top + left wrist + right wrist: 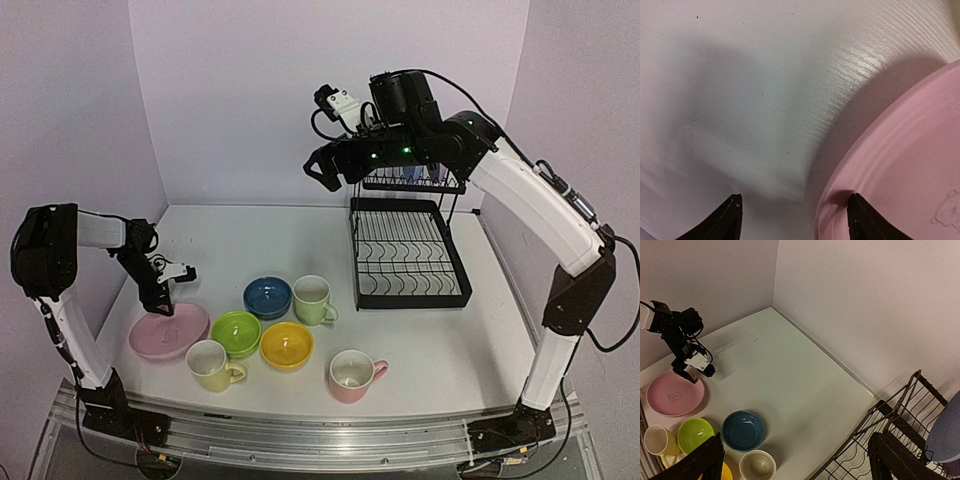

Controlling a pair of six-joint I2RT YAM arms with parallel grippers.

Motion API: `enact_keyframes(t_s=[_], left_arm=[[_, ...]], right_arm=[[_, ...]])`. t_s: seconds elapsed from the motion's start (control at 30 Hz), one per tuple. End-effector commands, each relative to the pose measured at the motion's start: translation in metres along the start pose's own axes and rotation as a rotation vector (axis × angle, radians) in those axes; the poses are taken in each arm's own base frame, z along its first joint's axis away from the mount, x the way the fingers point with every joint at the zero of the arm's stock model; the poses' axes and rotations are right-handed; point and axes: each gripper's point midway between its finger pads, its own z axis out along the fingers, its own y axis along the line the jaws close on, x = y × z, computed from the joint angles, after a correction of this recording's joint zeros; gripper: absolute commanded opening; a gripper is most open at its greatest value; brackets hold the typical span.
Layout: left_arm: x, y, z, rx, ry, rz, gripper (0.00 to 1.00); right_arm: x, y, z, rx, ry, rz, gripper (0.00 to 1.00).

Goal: Load the mixed dishes into the dish rack

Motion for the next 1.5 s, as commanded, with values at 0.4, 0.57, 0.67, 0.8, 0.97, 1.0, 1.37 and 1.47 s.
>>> enact_keyframes(t_s=[0.4, 0.57, 0.67, 0.8, 0.97, 1.0, 1.37, 1.47], left_arm=[[-0.032, 0.075, -0.046, -0.248, -0.083, -0.032, 0.00], [-0.076, 0.111, -0.104, -0.322, -0.241, -0.113, 0.00], [-0.116, 0.131, -0.161, -0.357, -0.418, -0.195, 0.00], [-0.162, 0.137, -0.233, -0.338, -0.651, -0.264, 0.00], [-0.218, 0.097, -0.282, -0.156, -0.837, -0.233, 0.00], [-0.229, 0.086, -0.283, -0.118, -0.843, -0.220, 0.00], [-0.290, 0.041, -0.290, -0.020, -0.887, -0.101, 0.00], [-0.297, 0.032, -0.291, 0.004, -0.899, -0.072, 0.00]], right_arm=[[0.005, -0.011, 0.024, -0.015, 0.012, 0.332, 0.96], [0.007, -0.013, 0.036, -0.009, 0.021, 0.452, 0.95], [0.004, -0.005, 0.045, -0.061, 0.023, 0.527, 0.94], [-0.004, 0.006, 0.058, -0.126, 0.018, 0.611, 0.93], [-0.013, 0.020, 0.076, -0.213, 0.008, 0.658, 0.90], [-0.015, 0.022, 0.079, -0.224, 0.003, 0.666, 0.89], [-0.017, 0.046, 0.090, -0.380, 0.007, 0.745, 0.77], [-0.010, 0.042, 0.095, -0.350, 0.016, 0.752, 0.70]])
